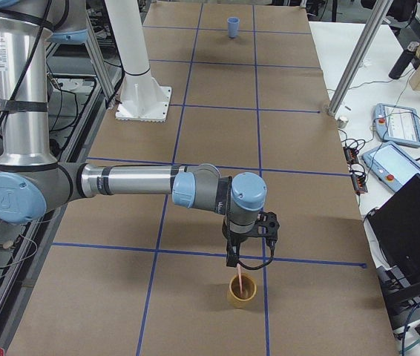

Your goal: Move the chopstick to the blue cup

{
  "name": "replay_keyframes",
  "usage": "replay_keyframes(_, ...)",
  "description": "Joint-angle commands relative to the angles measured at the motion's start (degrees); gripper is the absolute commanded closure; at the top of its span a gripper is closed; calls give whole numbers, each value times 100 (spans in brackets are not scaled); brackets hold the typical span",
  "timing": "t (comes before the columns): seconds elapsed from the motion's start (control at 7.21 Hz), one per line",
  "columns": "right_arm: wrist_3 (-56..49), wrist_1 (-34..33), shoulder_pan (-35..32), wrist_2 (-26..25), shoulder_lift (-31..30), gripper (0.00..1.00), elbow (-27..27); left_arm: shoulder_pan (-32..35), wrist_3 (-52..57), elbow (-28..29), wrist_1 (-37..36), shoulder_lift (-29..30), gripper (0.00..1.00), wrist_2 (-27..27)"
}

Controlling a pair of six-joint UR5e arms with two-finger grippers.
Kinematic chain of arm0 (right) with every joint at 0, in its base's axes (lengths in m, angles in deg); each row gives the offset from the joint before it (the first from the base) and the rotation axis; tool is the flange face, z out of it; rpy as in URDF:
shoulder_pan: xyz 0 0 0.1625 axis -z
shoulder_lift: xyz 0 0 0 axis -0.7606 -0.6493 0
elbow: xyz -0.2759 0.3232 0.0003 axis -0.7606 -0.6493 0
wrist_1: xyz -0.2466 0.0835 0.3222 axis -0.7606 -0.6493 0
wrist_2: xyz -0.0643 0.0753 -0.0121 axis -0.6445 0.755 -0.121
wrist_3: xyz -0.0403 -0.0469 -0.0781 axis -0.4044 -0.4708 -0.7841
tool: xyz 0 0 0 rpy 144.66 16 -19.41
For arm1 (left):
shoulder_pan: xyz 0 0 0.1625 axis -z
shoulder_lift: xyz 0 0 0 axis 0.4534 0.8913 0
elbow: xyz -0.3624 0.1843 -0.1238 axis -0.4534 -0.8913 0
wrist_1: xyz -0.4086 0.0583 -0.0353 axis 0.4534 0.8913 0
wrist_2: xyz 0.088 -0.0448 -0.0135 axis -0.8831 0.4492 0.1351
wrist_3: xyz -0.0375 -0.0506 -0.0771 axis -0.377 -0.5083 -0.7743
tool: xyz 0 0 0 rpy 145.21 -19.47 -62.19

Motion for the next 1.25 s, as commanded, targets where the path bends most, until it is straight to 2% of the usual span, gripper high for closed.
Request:
replay_keyframes(0.0, 0, -4, 0, 35, 2, 0, 25, 2, -156, 4, 28, -4, 2, 1)
replay_keyframes(1.11, 0, 5, 0, 115, 37, 0, 69, -69, -156, -31, 27, -4, 2, -8)
